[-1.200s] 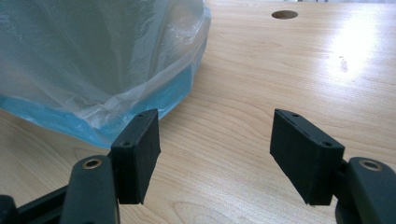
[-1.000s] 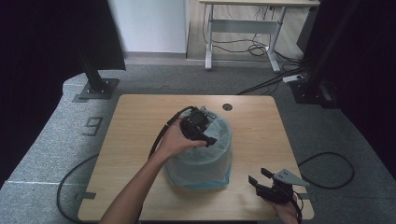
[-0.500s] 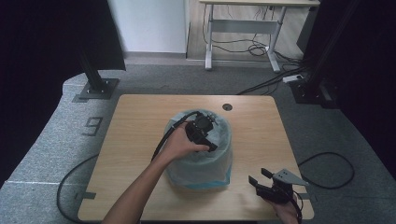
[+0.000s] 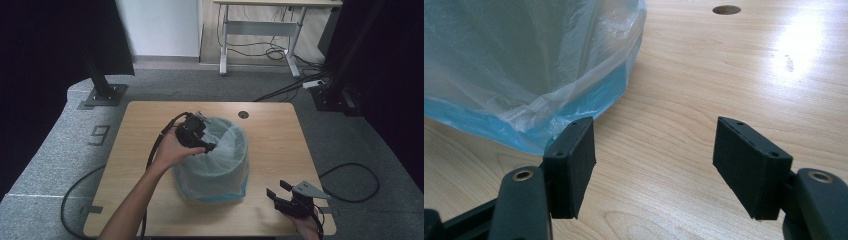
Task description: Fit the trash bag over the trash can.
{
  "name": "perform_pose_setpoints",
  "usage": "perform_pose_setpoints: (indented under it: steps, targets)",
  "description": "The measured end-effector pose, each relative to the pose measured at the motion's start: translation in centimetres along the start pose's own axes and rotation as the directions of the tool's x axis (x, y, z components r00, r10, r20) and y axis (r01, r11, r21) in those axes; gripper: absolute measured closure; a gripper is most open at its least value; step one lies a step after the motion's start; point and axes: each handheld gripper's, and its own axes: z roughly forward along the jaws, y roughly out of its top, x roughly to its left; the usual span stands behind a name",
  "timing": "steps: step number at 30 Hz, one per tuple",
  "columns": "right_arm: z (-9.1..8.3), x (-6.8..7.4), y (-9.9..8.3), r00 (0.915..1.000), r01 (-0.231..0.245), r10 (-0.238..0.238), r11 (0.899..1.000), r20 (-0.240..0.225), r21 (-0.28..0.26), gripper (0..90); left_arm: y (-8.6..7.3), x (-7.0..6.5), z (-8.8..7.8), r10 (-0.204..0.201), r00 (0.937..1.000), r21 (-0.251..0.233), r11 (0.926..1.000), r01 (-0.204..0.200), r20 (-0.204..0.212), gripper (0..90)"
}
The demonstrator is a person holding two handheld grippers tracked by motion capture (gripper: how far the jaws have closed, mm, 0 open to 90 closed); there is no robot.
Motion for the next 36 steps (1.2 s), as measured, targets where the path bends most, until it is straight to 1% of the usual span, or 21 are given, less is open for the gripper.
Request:
perform_pose_setpoints:
  steps: [1,2,4,6,9,12,14,16,21,23,26,27,29,31,34,36]
  targets:
    - [0.0,0.0,0.0,1.0000,0.000,0.000,1.000,0.000,0.000,32.4,-0.2,0.4,-0.1,-0.003,0.9991,-0.002,1.0000,0.003,-0.043,37.6]
    - [0.0,0.0,0.0,1.0000,0.000,0.000,1.000,0.000,0.003,32.5,-0.4,0.7,-0.1,-0.007,0.9980,-0.004,1.0000,0.007,-0.062,37.6]
    - [0.1,0.1,-0.1,1.0000,0.001,-0.001,1.000,0.001,0.004,32.5,-0.7,1.4,0.0,-0.025,0.9983,-0.010,0.9997,0.024,-0.053,37.6]
    - [0.1,0.2,-0.1,1.0000,0.005,-0.005,1.000,0.001,0.008,32.5,-0.9,1.8,0.3,-0.031,0.9984,0.002,0.9995,0.031,-0.047,37.6]
    - [0.1,0.1,-0.1,1.0000,0.002,-0.002,1.000,0.004,0.010,32.5,-1.4,2.1,0.9,-0.035,0.9989,0.030,0.9989,0.036,-0.031,37.7]
    - [0.1,-0.1,-0.2,1.0000,-0.002,0.002,1.000,0.005,0.011,32.5,-1.7,2.2,1.4,-0.033,0.9994,0.069,0.9970,0.033,-0.012,37.6]
    - [0.1,-0.1,-0.2,1.0000,-0.002,0.002,1.000,0.006,0.010,32.5,-1.8,2.3,1.5,-0.029,0.9993,0.079,0.9964,0.031,-0.025,37.7]
    - [0.1,0.0,-0.2,1.0000,-0.002,0.002,1.000,0.006,0.010,32.5,-1.7,2.4,1.6,-0.033,0.9992,0.080,0.9962,0.035,-0.022,38.1]
    - [0.0,0.0,-0.1,1.0000,-0.003,0.003,1.000,0.007,0.007,32.5,-1.3,2.3,1.8,-0.018,0.9990,0.113,0.9933,0.023,-0.039,38.6]
    - [0.0,-0.1,-0.2,1.0000,-0.003,0.003,1.000,0.007,0.007,32.5,-1.3,2.3,1.8,-0.015,0.9990,0.117,0.9929,0.020,-0.041,38.4]
    - [0.0,-0.1,-0.2,0.9999,-0.006,0.006,1.000,0.009,0.005,32.5,-1.5,2.4,1.6,-0.026,0.9994,0.095,0.9950,0.028,-0.021,38.1]
    - [0.0,-0.2,-0.2,0.9999,-0.007,0.007,1.000,0.009,0.005,32.5,-1.6,2.4,1.4,-0.028,0.9994,0.080,0.9963,0.030,-0.019,38.0]
    - [-0.1,-0.2,-0.2,0.9999,-0.009,0.009,1.000,0.011,0.002,32.5,-1.9,2.3,0.8,-0.039,0.9992,0.039,0.9985,0.039,0.005,38.0]
    - [-0.1,-0.3,-0.1,0.9999,-0.010,0.010,1.000,0.011,0.003,32.5,-2.2,2.2,0.0,-0.044,0.9989,-0.005,0.9990,0.044,0.018,37.7]
    - [-0.1,-0.3,-0.1,0.9999,-0.010,0.010,1.000,0.013,0.002,32.5,-2.8,1.7,-1.2,-0.043,0.9987,-0.067,0.9967,0.045,0.027,37.4]
    - [-0.1,-0.3,-0.1,0.9999,-0.010,0.010,1.000,0.013,0.002,32.5,-3.2,1.3,-1.9,-0.032,0.9991,-0.114,0.9929,0.035,0.029,37.4]
